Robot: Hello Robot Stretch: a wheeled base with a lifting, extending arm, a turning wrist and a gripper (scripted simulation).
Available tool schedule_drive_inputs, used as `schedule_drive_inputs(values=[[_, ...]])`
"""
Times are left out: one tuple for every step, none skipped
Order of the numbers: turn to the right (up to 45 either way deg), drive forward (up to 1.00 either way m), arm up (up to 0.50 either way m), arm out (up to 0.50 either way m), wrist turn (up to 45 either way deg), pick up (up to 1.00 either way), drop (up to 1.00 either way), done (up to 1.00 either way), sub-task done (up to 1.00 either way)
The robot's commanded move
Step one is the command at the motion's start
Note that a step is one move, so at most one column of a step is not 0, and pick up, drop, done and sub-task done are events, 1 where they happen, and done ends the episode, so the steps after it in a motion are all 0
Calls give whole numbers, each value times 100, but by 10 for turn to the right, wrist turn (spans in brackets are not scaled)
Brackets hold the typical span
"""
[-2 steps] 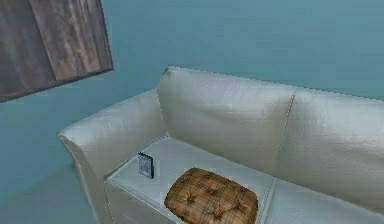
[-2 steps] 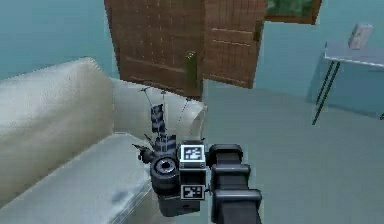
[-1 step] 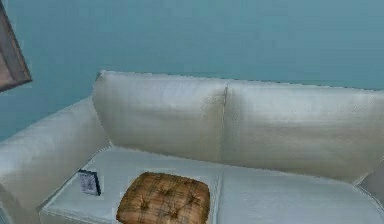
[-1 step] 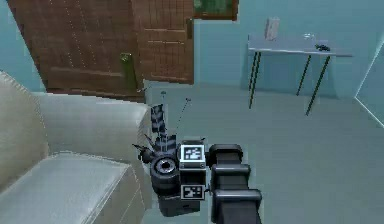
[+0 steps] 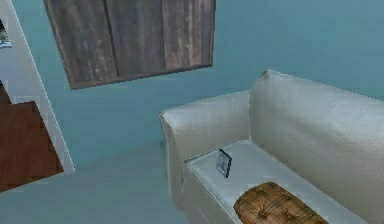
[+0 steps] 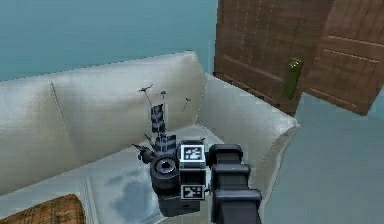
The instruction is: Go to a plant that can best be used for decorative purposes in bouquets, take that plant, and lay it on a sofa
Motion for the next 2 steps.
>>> schedule_drive_inputs(values=[[-150, 0, 0, 0, 0, 0, 0, 0, 0], [0, 0, 0, 40, 0, 0, 0, 0, 0]])
